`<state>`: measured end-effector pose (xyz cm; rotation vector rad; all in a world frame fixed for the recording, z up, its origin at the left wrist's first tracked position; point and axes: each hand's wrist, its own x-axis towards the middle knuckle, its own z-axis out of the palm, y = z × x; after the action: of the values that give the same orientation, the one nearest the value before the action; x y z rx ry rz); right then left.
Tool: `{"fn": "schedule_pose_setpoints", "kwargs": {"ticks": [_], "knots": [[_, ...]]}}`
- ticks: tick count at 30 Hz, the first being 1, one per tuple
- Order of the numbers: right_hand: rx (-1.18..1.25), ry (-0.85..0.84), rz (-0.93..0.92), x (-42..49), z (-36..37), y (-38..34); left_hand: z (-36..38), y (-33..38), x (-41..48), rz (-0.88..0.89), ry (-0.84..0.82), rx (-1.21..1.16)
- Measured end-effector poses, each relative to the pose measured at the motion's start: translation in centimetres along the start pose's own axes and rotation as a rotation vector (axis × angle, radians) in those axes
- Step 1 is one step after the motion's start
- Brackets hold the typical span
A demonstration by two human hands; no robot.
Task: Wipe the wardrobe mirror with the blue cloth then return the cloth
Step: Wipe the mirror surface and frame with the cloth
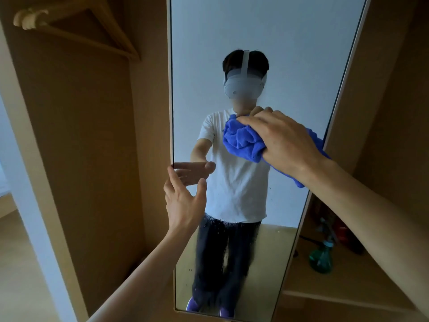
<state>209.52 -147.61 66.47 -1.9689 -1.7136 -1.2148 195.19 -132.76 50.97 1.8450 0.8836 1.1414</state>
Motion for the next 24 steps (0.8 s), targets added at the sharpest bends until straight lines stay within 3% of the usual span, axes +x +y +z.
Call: {"fn": "schedule_pose_setpoints", "kwargs": {"ticks": [15, 24], "knots": [[0.065, -0.103, -0.104, -6.4, 4.8, -2.4, 0.6, -0.5, -0.3, -0.002, 0.026, 0.104], [0.084, -0.067, 0.038, -4.2, 1.0, 1.9, 0.3, -0.5, -0.5, -0.010, 0.027, 0.121]]}}
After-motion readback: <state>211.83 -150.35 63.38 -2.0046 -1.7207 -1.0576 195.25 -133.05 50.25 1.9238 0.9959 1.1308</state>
